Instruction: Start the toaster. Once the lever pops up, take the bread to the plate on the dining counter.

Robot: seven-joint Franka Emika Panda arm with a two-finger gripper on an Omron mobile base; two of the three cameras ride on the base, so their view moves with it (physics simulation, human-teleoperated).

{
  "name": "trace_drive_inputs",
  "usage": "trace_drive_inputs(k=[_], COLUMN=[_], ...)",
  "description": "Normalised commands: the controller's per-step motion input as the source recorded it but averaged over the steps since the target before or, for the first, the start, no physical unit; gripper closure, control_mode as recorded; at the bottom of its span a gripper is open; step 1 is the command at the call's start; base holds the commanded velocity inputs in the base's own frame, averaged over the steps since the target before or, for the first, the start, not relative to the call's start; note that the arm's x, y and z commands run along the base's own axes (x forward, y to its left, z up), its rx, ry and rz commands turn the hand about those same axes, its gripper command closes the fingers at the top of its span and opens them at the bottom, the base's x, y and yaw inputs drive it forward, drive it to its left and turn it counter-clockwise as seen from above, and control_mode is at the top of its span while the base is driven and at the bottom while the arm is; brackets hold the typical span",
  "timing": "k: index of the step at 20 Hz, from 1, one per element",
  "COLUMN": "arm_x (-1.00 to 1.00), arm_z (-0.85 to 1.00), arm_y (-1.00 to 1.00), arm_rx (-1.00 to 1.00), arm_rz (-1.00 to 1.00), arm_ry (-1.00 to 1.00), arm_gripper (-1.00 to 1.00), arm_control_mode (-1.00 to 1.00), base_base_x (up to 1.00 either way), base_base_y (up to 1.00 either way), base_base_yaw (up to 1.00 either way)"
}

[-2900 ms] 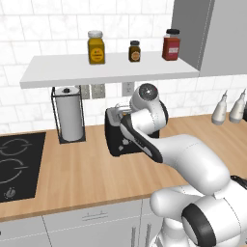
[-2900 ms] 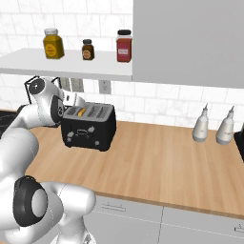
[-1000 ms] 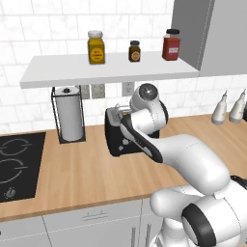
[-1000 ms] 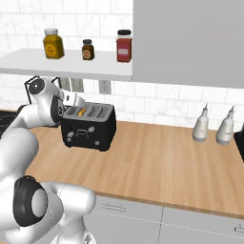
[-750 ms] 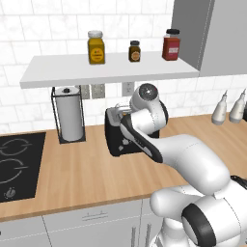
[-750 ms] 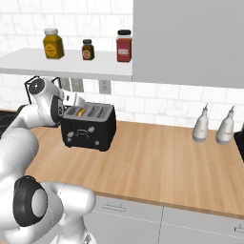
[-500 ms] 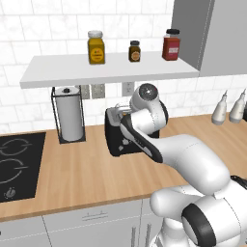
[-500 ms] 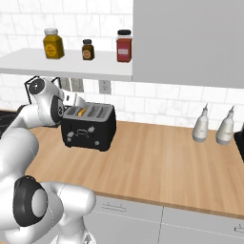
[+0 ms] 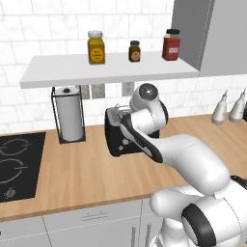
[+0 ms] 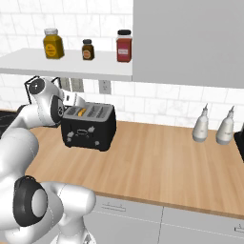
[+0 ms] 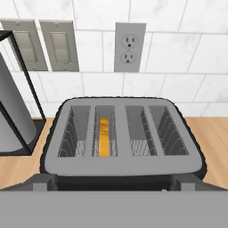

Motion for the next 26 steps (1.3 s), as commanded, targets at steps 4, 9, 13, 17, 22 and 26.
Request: trace_drive_inputs(k=[4,9,13,17,22,26], arm_x=[0.00,0.00,0.00,0.00,0.00,0.00], arm_z=[0.00,0.00,0.00,0.00,0.00,0.00], arm_y=[0.00,0.00,0.00,0.00,0.00,0.00], arm_rx=[0.00,0.00,0.00,0.00,0.00,0.00], arm_rz=[0.00,0.00,0.00,0.00,0.00,0.00], arm_ry=[0.00,0.00,0.00,0.00,0.00,0.00], arm_gripper=[-1.00,-1.00,-1.00,-1.00,-1.00,-1.00], arm_control_mode=[-1.00,-1.00,-1.00,-1.00,-1.00,-1.00], base_base_x=[0.00,0.00,0.00,0.00,0.00,0.00], base_base_y=[0.00,0.00,0.00,0.00,0.00,0.00], base_base_yaw=[0.00,0.00,0.00,0.00,0.00,0.00])
